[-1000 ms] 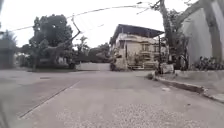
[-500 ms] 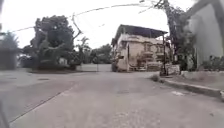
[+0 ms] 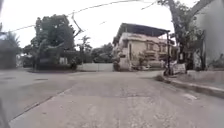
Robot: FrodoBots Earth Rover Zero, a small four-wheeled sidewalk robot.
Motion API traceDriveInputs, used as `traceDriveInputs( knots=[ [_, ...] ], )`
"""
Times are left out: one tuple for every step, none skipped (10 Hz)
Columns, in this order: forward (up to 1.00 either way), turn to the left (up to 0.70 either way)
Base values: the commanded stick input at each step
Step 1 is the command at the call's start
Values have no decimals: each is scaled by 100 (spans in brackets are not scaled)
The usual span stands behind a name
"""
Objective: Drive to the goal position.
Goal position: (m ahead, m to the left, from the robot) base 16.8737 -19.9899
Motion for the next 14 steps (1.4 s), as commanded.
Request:
traceDriveInputs(
  knots=[
    [85, 0],
    [85, 0],
    [85, 0],
    [85, 0],
    [85, 0],
    [85, 0],
    [85, 0],
    [85, 0],
    [85, -11],
    [85, -27],
    [85, -27],
    [85, -27],
    [85, -27],
    [85, -22]
  ],
)
